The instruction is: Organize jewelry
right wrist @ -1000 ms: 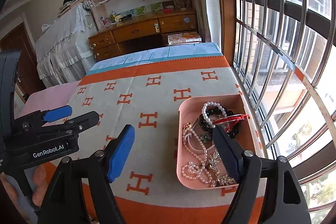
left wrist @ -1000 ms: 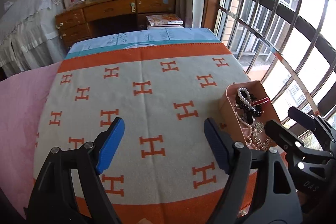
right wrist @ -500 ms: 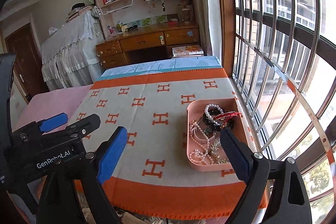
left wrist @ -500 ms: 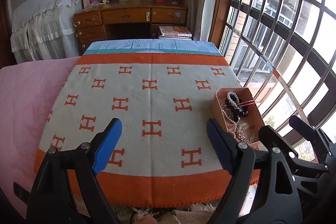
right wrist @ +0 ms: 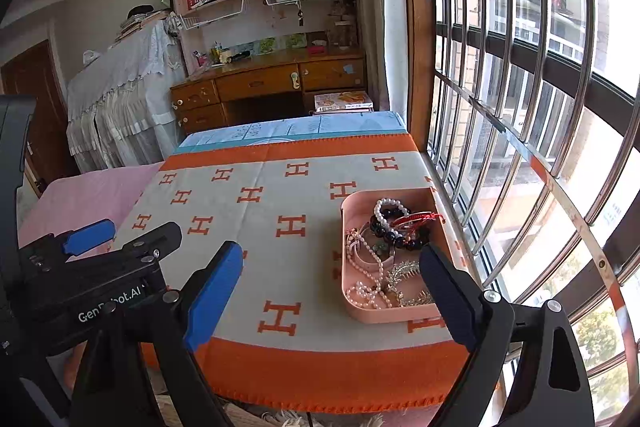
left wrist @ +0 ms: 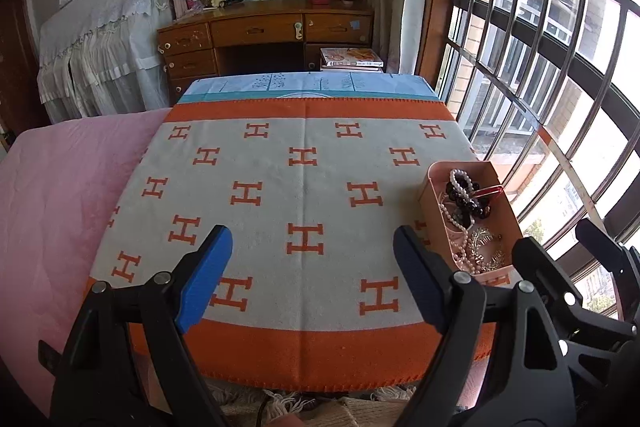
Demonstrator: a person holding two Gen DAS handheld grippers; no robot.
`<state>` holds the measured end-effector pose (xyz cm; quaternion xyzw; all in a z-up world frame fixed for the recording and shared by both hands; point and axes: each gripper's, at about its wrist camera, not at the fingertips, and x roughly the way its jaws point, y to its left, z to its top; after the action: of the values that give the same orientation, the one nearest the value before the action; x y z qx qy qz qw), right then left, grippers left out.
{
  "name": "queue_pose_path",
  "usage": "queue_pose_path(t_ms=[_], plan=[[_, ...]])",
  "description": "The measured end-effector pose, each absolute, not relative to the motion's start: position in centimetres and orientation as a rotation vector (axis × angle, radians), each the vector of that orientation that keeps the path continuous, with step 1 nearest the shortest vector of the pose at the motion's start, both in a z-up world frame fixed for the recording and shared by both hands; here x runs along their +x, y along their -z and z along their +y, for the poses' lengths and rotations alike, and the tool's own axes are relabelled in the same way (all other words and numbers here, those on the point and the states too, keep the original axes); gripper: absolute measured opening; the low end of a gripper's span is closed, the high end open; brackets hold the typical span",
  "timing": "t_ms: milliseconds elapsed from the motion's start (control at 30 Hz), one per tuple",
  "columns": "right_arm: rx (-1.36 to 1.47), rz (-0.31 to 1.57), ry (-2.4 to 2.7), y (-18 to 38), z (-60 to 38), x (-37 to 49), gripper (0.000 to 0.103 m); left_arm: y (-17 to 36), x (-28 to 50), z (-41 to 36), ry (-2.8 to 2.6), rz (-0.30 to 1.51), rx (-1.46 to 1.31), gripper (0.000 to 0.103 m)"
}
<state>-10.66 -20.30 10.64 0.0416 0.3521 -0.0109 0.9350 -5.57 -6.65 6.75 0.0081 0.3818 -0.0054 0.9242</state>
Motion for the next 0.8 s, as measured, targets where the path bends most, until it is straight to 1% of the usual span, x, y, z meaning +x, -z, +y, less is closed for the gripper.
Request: queue_pose_path(t_ms=[800], plan=[[0.091,0.731,0.030,-10.6,-21.0,-9.2,0.091,-6.5,-5.0,-6.4,0.003,0.788,0.028,0.081]])
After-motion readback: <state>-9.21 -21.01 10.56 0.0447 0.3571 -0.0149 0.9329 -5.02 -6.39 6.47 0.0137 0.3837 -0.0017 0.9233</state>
